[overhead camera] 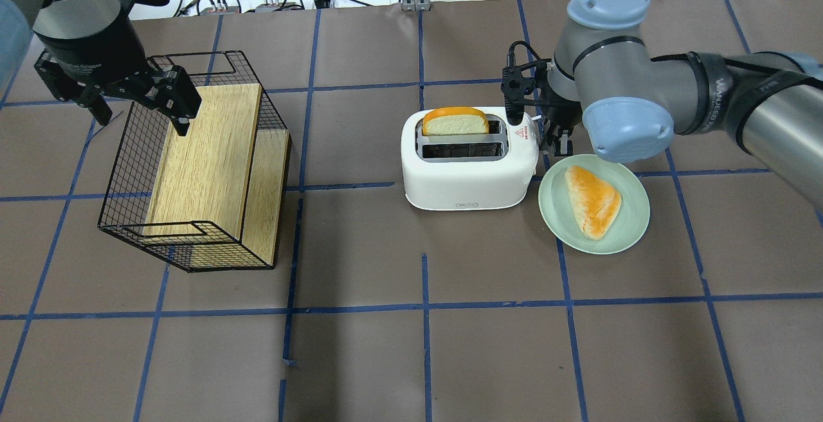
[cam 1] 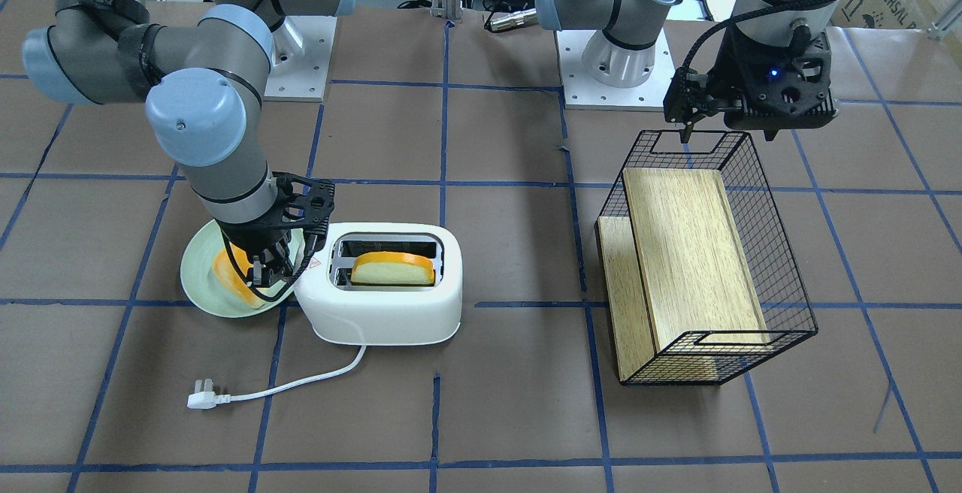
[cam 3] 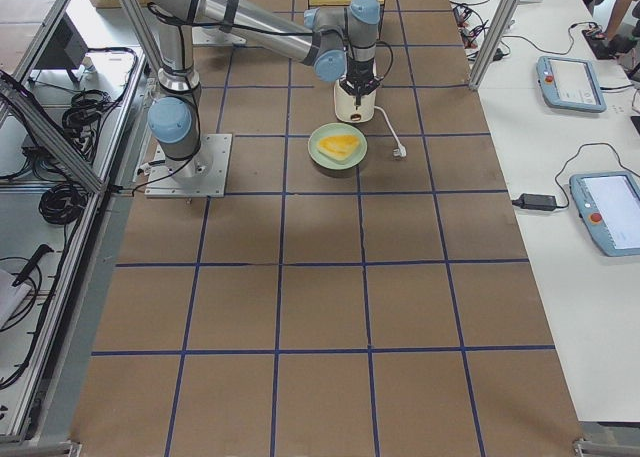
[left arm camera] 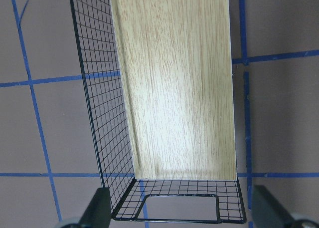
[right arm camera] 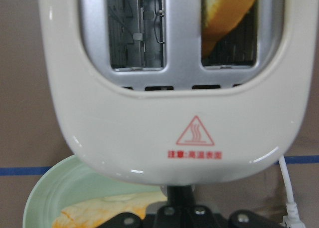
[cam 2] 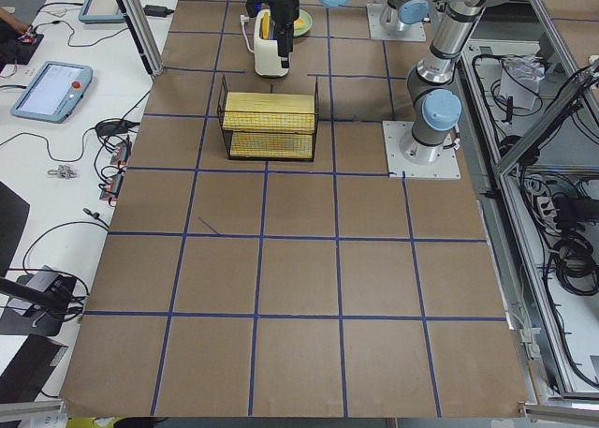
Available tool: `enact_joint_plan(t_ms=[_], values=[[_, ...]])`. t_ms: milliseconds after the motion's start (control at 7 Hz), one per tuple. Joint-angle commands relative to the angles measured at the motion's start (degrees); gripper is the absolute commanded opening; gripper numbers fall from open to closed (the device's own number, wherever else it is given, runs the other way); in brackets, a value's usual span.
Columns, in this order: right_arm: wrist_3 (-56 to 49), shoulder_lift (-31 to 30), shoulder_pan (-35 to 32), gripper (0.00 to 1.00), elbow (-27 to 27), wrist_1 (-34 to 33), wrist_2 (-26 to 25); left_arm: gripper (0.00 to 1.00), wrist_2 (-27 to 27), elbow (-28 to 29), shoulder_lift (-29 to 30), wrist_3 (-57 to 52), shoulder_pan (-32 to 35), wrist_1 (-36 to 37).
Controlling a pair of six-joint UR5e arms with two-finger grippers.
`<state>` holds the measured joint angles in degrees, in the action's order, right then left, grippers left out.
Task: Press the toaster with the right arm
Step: 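Press the toaster lever down with the right gripper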
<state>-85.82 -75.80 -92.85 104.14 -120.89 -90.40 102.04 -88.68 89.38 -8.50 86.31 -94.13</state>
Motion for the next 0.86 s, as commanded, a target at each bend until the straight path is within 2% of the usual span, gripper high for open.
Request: enact_joint_plan(t_ms=[0,714], values=[[0.0,0.6,0.1,0.07,0.7,-1.2,0.0,1.00,0.0,0.0,0.0,0.0,0.0,0.0],[0.0,2.1,0.1,0.07,0.9,-2.8,0.0,1.00,0.0,0.0,0.0,0.0,0.0,0.0]])
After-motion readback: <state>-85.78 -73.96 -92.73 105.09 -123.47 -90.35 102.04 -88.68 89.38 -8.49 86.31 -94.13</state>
